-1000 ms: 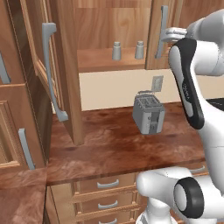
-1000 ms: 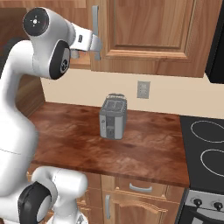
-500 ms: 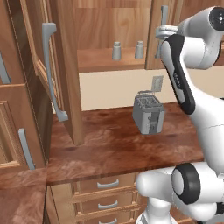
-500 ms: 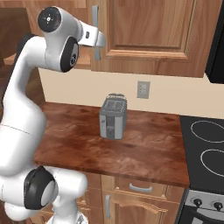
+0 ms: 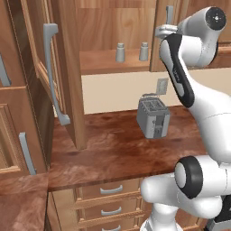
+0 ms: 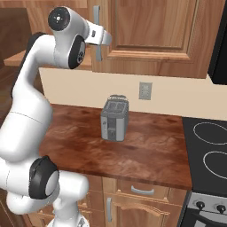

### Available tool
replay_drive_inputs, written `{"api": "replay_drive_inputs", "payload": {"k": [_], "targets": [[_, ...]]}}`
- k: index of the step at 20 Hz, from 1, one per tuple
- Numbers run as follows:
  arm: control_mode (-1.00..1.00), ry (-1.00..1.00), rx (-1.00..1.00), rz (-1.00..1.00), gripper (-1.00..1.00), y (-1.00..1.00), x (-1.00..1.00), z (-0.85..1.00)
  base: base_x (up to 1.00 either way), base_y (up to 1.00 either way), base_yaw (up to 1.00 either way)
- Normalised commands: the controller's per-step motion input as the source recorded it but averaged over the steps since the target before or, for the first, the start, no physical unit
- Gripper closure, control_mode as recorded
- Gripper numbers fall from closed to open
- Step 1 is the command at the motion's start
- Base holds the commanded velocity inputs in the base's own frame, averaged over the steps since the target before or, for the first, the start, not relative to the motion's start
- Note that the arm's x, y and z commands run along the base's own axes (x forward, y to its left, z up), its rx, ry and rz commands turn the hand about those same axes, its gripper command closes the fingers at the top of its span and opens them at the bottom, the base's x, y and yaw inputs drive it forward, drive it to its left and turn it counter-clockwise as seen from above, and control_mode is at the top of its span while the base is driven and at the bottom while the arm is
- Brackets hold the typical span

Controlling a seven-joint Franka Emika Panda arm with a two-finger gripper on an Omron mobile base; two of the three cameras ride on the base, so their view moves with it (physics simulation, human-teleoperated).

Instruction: Move the shaker and shaker from the cabinet to the dining counter.

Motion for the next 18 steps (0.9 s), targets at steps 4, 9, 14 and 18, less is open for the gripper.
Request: {"api": "replay_drive_inputs", "payload": {"k": [4,9,14,18], "targets": [[-1.0,0.0,0.03,0.0,-1.0,0.0,0.34,-0.06,0.0,0.0,0.0],[-1.0,0.0,0.02,0.0,-1.0,-0.02,0.33,-0.06,0.0,0.0,0.0],[-1.0,0.0,0.01,0.0,-1.0,-0.03,0.33,-0.05,0.0,0.0,0.0],[-1.0,0.0,0.01,0.0,-1.0,0.0,0.35,-0.04,0.0,0.0,0.0]]}}
